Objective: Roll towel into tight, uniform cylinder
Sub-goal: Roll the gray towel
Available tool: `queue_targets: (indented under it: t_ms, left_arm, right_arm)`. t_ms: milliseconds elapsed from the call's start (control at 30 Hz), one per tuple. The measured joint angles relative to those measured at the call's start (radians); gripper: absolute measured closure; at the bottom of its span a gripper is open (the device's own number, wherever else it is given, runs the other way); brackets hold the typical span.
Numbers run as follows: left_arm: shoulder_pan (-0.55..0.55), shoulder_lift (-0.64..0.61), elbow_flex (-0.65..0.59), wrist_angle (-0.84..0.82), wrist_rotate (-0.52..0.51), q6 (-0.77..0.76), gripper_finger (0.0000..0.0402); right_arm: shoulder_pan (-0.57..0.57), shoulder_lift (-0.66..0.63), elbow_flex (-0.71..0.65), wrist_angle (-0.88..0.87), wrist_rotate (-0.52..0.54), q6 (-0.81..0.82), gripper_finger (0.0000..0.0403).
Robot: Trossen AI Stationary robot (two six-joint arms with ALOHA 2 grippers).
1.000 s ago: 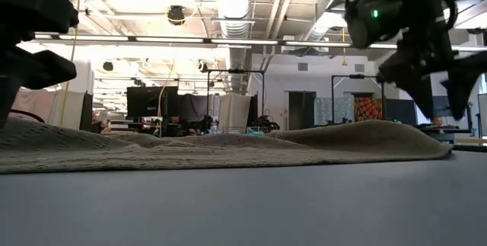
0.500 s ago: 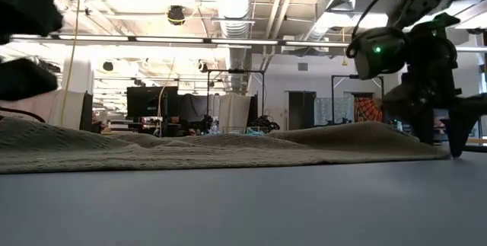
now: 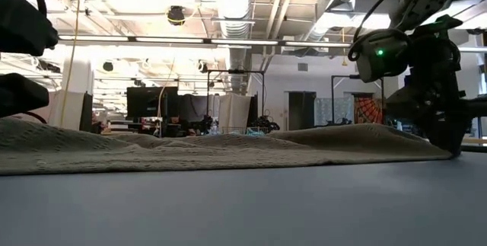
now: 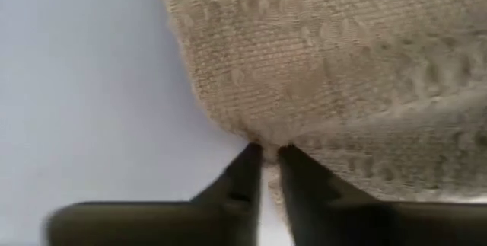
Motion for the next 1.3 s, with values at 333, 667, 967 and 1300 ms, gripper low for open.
queue_targets:
  t_ms: [333,667,967,1300]
  left_arm:
    - [-0.003,-0.063,0.006,-0.058,-0.047,0.055,0.0401]
    - [0.043,-0.489,0.169,-0.379,-0.355,0.177,0.0401]
    - [0.021,-0.803,0.311,-0.333,-0.714,0.422,0.0401]
    - [0.020,-0.920,0.403,-0.015,-0.908,0.939,0.0401]
  right_arm:
    - [0.037,0.002,0.061,-0.083,-0.012,0.025,0.0383]
    - [0.027,-0.003,0.371,-0.452,-0.015,0.208,0.0396]
    - [0.037,-0.117,0.624,-0.623,-0.012,0.319,0.0396]
    - [0.034,-0.397,0.928,-0.402,0.146,0.324,0.0396]
